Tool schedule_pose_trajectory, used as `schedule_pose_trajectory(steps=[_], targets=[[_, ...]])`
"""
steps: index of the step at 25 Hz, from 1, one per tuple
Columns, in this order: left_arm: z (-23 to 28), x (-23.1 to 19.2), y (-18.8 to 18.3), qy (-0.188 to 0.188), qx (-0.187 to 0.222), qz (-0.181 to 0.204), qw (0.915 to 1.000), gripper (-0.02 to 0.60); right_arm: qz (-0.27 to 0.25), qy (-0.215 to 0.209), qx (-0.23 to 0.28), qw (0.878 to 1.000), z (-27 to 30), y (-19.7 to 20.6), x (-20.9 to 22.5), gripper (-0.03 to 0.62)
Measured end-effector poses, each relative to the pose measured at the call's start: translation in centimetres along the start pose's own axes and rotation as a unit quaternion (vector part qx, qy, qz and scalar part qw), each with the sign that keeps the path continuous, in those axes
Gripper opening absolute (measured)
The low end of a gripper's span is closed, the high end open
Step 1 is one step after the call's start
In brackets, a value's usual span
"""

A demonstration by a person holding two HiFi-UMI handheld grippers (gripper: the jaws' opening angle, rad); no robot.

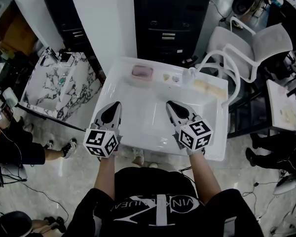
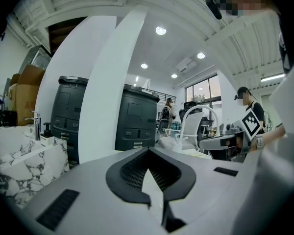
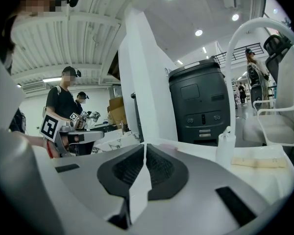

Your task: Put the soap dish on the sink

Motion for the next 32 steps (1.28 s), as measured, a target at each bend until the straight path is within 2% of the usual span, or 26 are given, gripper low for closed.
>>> schedule_pose_trajectory(steps=[32], targets=[[0.3,-1.8,1.9,-0.005,-0.028,-0.019,0.9994,0.014,0.022,0.009,-0.027,0.999,1.3,2.0,0.5,0.034]])
Point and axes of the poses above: the fingertips, and each gripper's own axes: z forward along the fingers, x to its right, y out of its underside, the point moved 3 cm from there along -z, backward along the fingers, and after that the axes turned 4 degrees about x, right-handed, at the moved point
